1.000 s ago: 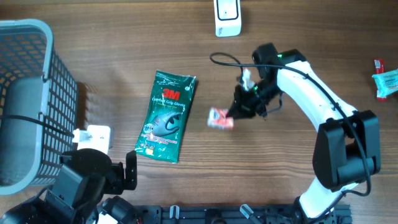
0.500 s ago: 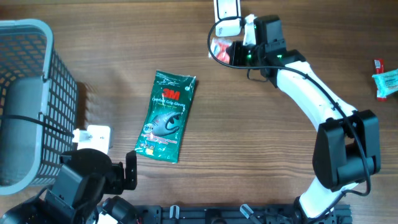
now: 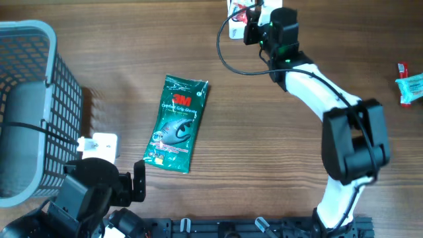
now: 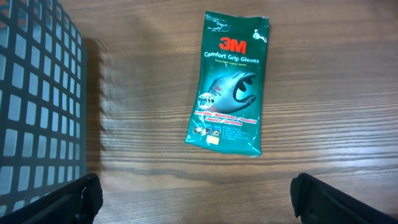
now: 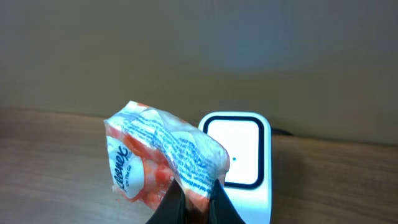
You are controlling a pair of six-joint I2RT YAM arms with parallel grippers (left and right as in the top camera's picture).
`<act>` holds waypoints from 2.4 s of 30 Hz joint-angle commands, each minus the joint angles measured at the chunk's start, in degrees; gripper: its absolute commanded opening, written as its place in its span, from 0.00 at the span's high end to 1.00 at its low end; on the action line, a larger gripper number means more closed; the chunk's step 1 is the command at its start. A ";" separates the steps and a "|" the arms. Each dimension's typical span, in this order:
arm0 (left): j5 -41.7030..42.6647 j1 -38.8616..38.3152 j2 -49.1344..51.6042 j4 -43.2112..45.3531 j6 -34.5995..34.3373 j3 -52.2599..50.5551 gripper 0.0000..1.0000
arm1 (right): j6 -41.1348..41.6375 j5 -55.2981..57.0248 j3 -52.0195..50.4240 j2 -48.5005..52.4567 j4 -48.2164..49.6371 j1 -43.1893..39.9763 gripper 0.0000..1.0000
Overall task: Scan the item barcode
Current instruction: 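Hold the Kleenex pack up to the white scanner, then carry the Kleenex pack right and drop it at the table edge, then reach the right gripper to the green 3M pouch and grasp it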
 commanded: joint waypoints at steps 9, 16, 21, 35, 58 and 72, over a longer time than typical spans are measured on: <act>-0.50 0.20 -0.31 0.13 -0.55 0.17 0.00 | -0.85 2.54 12.98 14.34 6.91 -0.02 0.95; -0.50 0.20 -0.31 0.13 -0.55 0.17 0.00 | -0.92 5.77 15.41 13.84 4.81 -0.35 0.96; -0.50 0.20 -0.31 0.13 -0.55 0.17 0.00 | 3.26 7.10 15.41 6.80 -5.29 -5.73 0.96; -0.50 0.20 -0.31 0.13 -0.55 0.17 0.00 | 3.91 18.97 15.15 1.07 -41.20 -40.79 0.96; -0.52 0.20 -0.31 0.13 -0.55 0.17 0.00 | 20.79 -32.39 10.84 -0.15 -46.58 -52.65 0.00; -0.50 0.20 -0.31 0.13 -0.55 0.17 0.00 | 15.28 -23.91 10.45 0.26 -66.31 -9.16 0.00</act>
